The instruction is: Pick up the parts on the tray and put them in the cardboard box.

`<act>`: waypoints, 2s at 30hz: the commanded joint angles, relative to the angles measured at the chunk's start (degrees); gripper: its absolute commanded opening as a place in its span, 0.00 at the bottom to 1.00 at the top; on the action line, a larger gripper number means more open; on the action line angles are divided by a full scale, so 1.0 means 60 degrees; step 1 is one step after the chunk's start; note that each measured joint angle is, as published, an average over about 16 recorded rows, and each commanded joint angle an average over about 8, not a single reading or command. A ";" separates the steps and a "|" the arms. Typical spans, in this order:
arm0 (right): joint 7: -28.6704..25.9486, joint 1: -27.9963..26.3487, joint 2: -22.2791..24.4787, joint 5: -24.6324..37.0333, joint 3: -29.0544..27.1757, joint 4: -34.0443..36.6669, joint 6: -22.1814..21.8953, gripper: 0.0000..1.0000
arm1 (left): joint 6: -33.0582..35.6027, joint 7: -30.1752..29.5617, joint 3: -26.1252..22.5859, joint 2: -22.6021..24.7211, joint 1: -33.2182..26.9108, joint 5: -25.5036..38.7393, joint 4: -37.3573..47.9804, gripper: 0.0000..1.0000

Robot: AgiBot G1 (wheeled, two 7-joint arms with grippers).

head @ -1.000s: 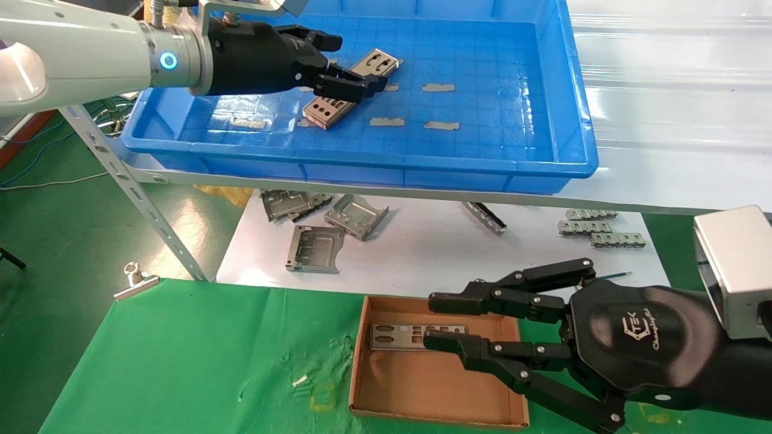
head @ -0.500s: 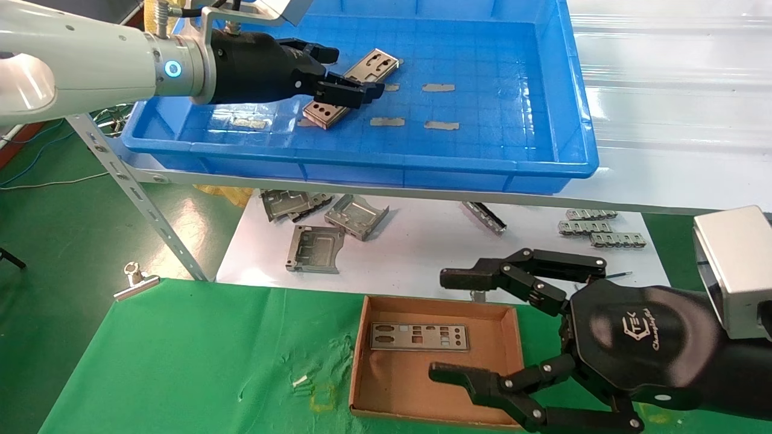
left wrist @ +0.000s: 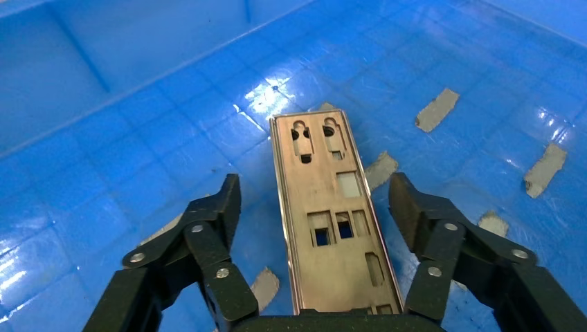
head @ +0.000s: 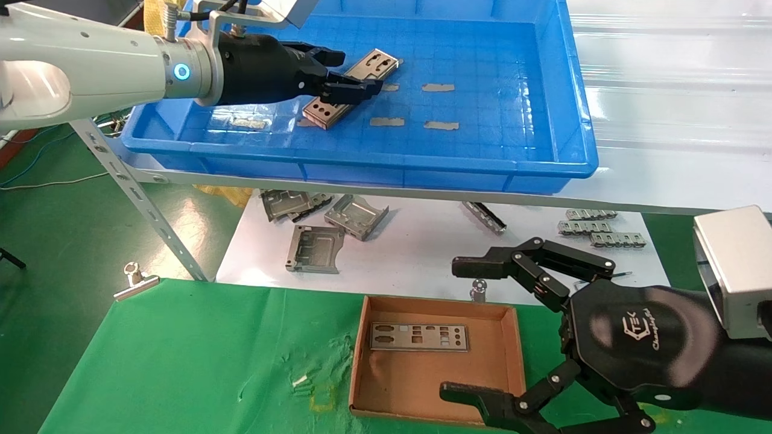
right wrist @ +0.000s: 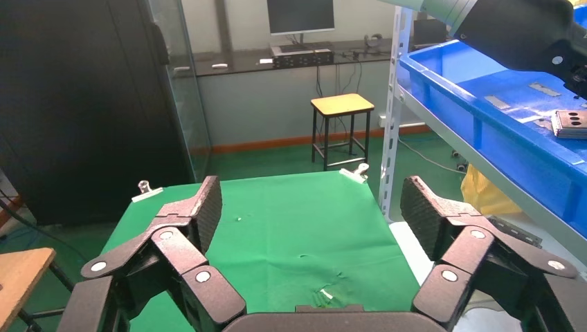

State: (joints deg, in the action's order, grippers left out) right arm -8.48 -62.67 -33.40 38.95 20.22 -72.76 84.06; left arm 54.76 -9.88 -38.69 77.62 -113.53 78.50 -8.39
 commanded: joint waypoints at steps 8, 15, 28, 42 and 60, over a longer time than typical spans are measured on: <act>0.0001 0.0000 0.0000 -0.0001 0.0001 0.0000 0.0000 1.00 | -0.0223 -0.0108 -0.0155 0.0000 0.0100 -0.0144 -0.0191 0.00; 0.0001 -0.0001 0.0001 -0.0001 0.0002 0.0000 -0.0001 1.00 | -0.0324 -0.0101 -0.0264 -0.0011 0.0106 -0.0280 -0.0253 0.00; 0.0002 -0.0001 0.0001 -0.0003 0.0004 0.0000 -0.0002 1.00 | -0.0191 0.0015 -0.0466 -0.0043 0.0053 -0.0464 -0.0200 0.88; 0.0003 -0.0001 0.0002 -0.0004 0.0006 0.0000 -0.0002 1.00 | -0.0070 0.0134 -0.0604 -0.0047 -0.0010 -0.0689 -0.0143 1.00; 0.0004 -0.0002 0.0003 -0.0005 0.0008 0.0000 -0.0003 1.00 | 0.0085 0.0128 -0.0789 -0.0062 -0.0055 -0.0909 -0.0056 0.00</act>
State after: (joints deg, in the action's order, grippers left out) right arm -8.45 -62.69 -33.38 38.92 20.27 -72.76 84.04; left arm 55.17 -9.08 -43.42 77.25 -113.87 73.06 -8.74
